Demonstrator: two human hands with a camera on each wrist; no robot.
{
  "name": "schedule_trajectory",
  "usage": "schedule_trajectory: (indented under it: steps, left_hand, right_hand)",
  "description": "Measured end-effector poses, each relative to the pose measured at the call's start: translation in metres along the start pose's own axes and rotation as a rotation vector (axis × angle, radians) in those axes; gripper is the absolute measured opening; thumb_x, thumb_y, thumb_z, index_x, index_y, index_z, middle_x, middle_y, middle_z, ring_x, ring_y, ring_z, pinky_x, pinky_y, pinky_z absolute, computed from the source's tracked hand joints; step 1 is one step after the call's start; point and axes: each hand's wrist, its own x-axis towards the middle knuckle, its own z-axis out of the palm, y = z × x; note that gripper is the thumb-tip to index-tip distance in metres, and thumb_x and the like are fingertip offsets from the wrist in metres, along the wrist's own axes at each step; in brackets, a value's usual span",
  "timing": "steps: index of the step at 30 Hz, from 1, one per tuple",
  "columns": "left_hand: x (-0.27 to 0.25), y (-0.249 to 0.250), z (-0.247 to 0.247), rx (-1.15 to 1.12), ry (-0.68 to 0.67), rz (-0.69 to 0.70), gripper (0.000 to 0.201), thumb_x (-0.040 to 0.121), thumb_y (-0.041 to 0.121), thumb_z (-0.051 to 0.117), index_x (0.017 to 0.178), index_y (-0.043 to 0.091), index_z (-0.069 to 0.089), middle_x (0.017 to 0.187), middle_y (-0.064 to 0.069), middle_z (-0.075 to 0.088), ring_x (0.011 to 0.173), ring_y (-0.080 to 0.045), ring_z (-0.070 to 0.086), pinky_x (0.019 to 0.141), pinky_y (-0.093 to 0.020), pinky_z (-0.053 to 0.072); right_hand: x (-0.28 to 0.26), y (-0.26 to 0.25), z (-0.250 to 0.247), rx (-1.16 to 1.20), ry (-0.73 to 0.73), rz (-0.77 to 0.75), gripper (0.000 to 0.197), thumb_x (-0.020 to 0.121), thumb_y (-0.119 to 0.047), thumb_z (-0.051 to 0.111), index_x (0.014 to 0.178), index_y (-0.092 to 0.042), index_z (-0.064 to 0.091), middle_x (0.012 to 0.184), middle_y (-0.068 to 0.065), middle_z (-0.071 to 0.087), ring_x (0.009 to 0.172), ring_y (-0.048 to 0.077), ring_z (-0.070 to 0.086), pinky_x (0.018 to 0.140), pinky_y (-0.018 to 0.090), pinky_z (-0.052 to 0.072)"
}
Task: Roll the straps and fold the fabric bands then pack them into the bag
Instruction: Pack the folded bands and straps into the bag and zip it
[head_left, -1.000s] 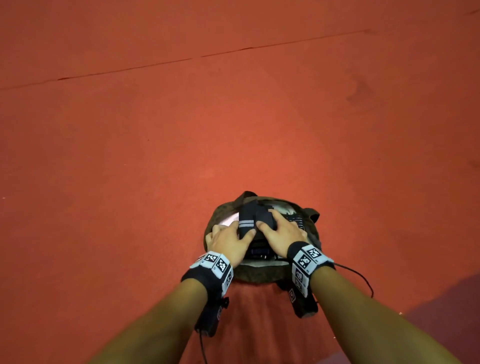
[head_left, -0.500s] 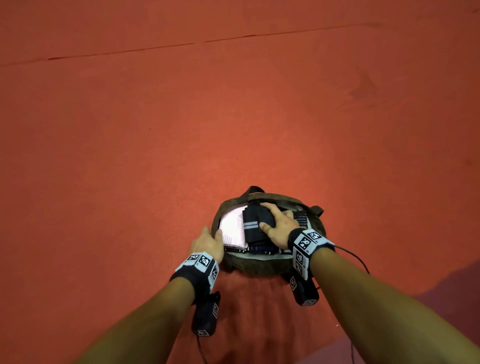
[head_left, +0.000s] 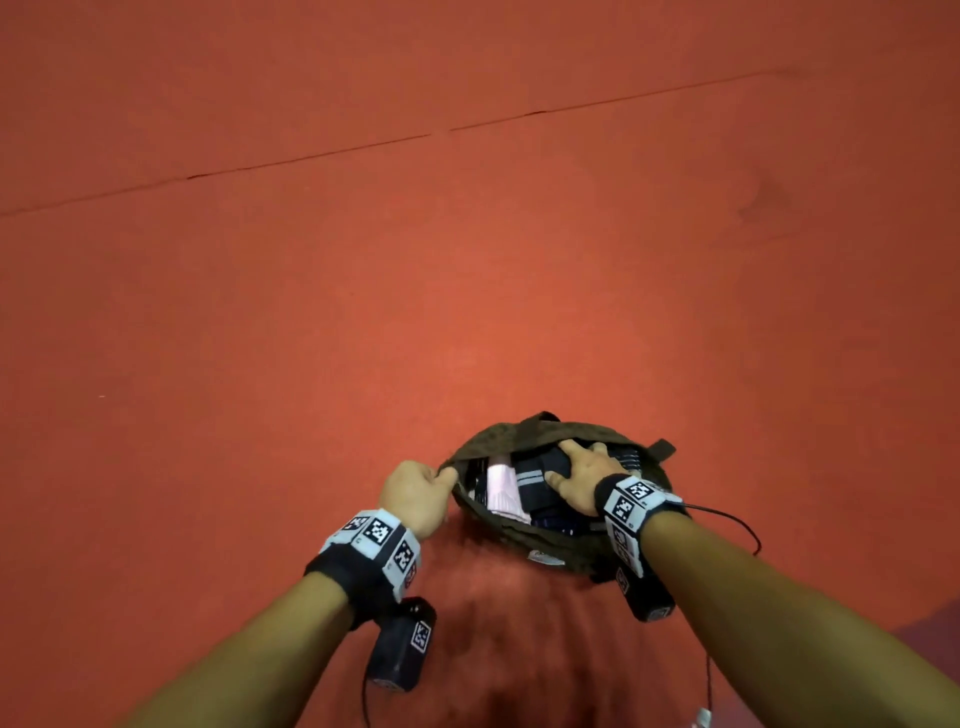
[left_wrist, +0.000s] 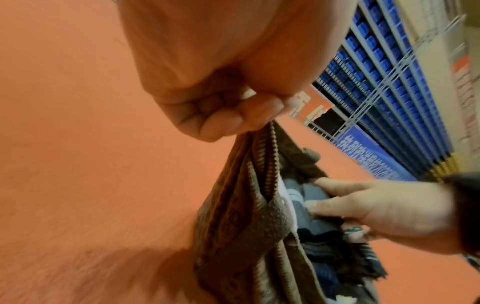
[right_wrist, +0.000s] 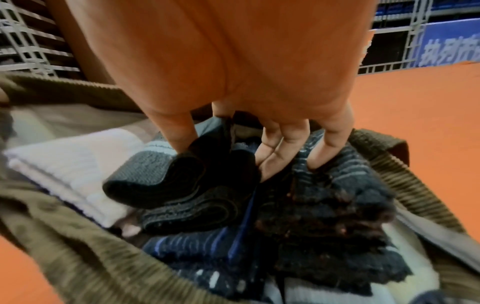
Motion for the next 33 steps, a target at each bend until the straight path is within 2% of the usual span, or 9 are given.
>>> schedule_trajectory:
  steps: [3,7,12,16,18,20,23,27,33]
  left_hand:
    - [-0.011,0.005,-0.023,-0.166,0.044,0.005,0.054,0.095,0.024,0.057,0.044,0.012,0.048,0.04,-0.007,0.051,0.04,-0.022,0.046,0.057,-0.035,0.043]
    - [-0.018,-0.022,-0.049,-0.019,0.025,-0.081,0.055,0.095,0.034,0.05,0.047,0.01,0.056,0.04,-0.003,0.058,0.051,-0.024,0.06,0.066,-0.033,0.05]
    - [-0.028,-0.089,-0.034,0.013,0.07,-0.246,0.053,0.085,0.054,0.039,0.071,0.01,0.065,0.071,-0.01,0.073,0.079,-0.032,0.07,0.079,-0.04,0.055]
    - [-0.018,-0.117,0.002,-0.119,-0.018,-0.401,0.076,0.068,0.075,0.041,0.099,0.011,0.067,0.094,-0.017,0.074,0.086,-0.037,0.071,0.081,-0.045,0.059]
    - [-0.019,-0.114,0.015,-0.221,-0.11,-0.488,0.067,0.086,0.064,0.05,0.108,0.002,0.064,0.089,-0.019,0.074,0.072,-0.035,0.074,0.072,-0.041,0.061]
    - [-0.022,-0.104,0.024,-0.354,-0.152,-0.544,0.053,0.102,0.044,0.047,0.112,-0.007,0.058,0.072,-0.02,0.072,0.052,-0.03,0.07,0.048,-0.029,0.055]
    - [-0.024,-0.095,0.02,-0.469,-0.11,-0.512,0.038,0.105,0.028,0.048,0.092,-0.007,0.054,0.061,-0.013,0.061,0.032,-0.018,0.059,0.028,-0.018,0.035]
    - [-0.034,-0.081,-0.005,-0.429,-0.117,-0.45,0.035,0.105,0.021,0.044,0.076,0.005,0.053,0.055,-0.005,0.059,0.035,-0.014,0.061,0.031,-0.014,0.032]
    - [-0.058,-0.078,-0.015,-0.295,-0.094,-0.387,0.036,0.1,0.019,0.042,0.074,0.002,0.06,0.049,-0.005,0.064,0.053,-0.025,0.068,0.048,-0.028,0.049]
  right_hand:
    - [-0.002,-0.015,0.001,-0.009,0.031,-0.043,0.055,0.095,-0.055,0.047,0.146,-0.038,0.033,0.147,0.012,0.041,0.132,0.041,0.045,0.109,0.055,0.035]
    - [-0.007,-0.05,0.018,0.044,-0.062,-0.188,0.066,0.093,-0.056,0.051,0.152,-0.034,0.028,0.148,0.015,0.048,0.131,0.039,0.049,0.109,0.047,0.041]
    - [-0.027,-0.098,0.043,-0.036,-0.128,-0.158,0.058,0.095,-0.062,0.038,0.148,-0.044,0.021,0.15,0.02,0.032,0.134,0.047,0.038,0.111,0.061,0.029]
    - [-0.035,-0.108,0.052,-0.103,-0.141,-0.152,0.092,0.078,-0.088,0.041,0.152,-0.04,0.016,0.155,0.017,0.023,0.143,0.042,0.024,0.113,0.065,0.021]
    - [-0.038,-0.109,0.054,-0.153,-0.121,-0.143,0.107,0.067,-0.093,0.047,0.154,-0.041,0.011,0.158,0.016,0.019,0.145,0.041,0.021,0.113,0.065,0.02]
    - [-0.04,-0.11,0.057,-0.177,-0.117,-0.145,0.113,0.065,-0.093,0.051,0.154,-0.042,0.006,0.16,0.016,0.016,0.146,0.041,0.019,0.113,0.066,0.021]
    - [-0.038,-0.113,0.055,-0.193,-0.091,-0.126,0.113,0.065,-0.09,0.056,0.153,-0.045,0.003,0.158,0.017,0.017,0.145,0.042,0.021,0.111,0.067,0.022]
    - [-0.03,-0.109,0.046,-0.18,-0.109,-0.088,0.114,0.064,-0.088,0.06,0.152,-0.048,0.001,0.155,0.017,0.019,0.142,0.043,0.022,0.111,0.065,0.027]
    - [-0.034,-0.105,0.057,-0.231,-0.077,-0.119,0.111,0.067,-0.092,0.05,0.154,-0.04,0.004,0.156,0.016,0.021,0.145,0.04,0.021,0.11,0.068,0.024]
